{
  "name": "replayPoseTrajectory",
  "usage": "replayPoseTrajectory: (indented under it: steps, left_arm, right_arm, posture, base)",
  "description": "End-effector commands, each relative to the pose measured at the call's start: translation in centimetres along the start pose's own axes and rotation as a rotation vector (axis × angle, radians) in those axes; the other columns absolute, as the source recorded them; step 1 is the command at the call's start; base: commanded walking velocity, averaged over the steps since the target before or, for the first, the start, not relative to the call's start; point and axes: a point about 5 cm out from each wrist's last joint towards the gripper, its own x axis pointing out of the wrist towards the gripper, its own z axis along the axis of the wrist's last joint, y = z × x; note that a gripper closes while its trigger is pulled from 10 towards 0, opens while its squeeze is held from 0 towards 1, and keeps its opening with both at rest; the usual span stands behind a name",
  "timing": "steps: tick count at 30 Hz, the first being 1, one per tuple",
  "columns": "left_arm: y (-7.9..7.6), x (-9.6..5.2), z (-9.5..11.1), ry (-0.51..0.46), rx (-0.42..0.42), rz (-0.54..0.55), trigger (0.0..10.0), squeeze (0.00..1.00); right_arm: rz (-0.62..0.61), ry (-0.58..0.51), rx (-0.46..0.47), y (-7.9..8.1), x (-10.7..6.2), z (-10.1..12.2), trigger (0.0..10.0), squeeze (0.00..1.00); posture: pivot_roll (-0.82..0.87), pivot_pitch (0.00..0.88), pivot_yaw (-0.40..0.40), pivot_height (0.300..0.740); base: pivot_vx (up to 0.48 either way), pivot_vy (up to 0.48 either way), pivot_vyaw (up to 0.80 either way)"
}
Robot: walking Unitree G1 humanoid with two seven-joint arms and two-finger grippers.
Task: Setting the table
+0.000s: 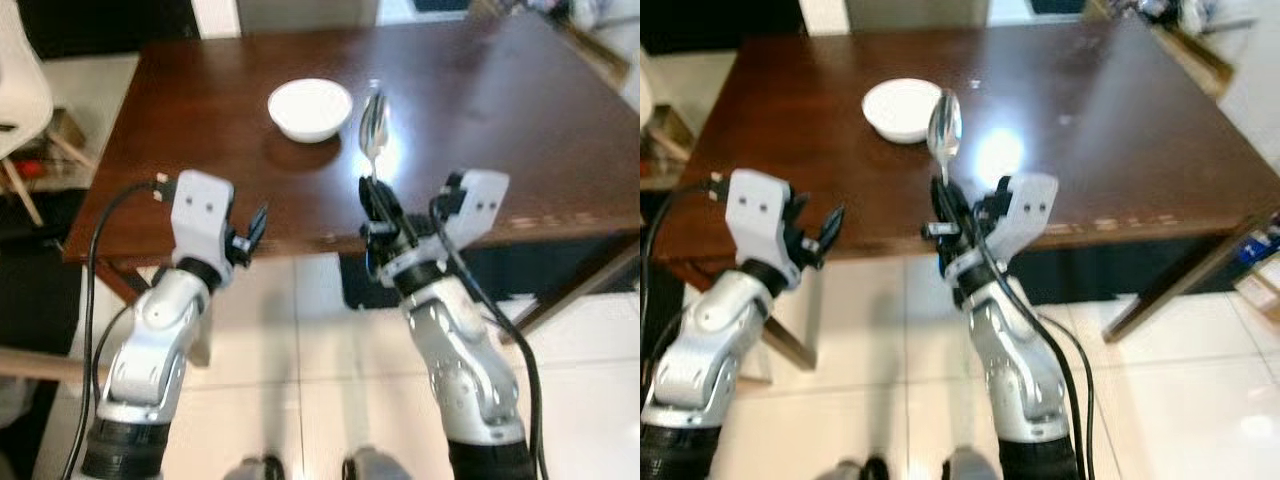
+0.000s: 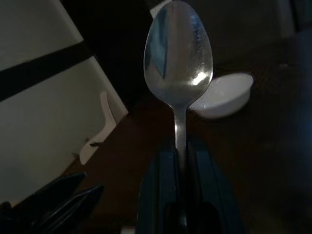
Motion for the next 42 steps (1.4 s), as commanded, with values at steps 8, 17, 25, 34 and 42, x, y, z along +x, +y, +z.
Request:
replayPoseTrajectory:
  steps: [8,17,25,34,42]
  left_arm:
    - [0.5,-0.5,-0.8,0.031,0.006,0.024,10.0,0.0]
    - [0.3,-0.5,-0.8,0.031,0.003,0.02,10.0,0.0]
    - [0.0,-0.4,-0.7,0.037,-0.035,-0.008,10.0,0.0]
    - [-0.3,-0.1,-0.6,0.041,-0.067,-0.035,10.0,0.0]
    - [2.6,-1.5,-5.0,0.158,0.018,0.153,10.0,0.0]
  right_arm:
    - [0.005,0.011,0.037,0.6,-0.1,-0.6,10.0,0.0]
    - [-0.005,0.007,0.031,0.2,-0.1,-0.4,10.0,0.0]
    - [-0.014,0.004,0.025,0.0,-0.1,-0.3,10.0,0.0]
    - [-0.014,0.003,0.017,-0.1,0.0,-0.2,10.0,0.0]
    - [-0.042,0.104,-0.149,-2.5,-1.6,-2.1,10.0,0.0]
  posture:
    - [-0.14,0.089,0.091,0.74]
    - [-0.14,0.09,0.091,0.74]
    - [-0.14,0.091,0.091,0.74]
    - [-0.15,0.091,0.09,0.74]
    - [-0.15,0.08,0.085,0.74]
  base:
    - [-0.398,0.0,0.0]
    - [-0.349,0.0,0.0]
    - [0.0,0.0,0.0]
    - [0.0,0.0,0.0]
    - [0.0,0.0,0.0]
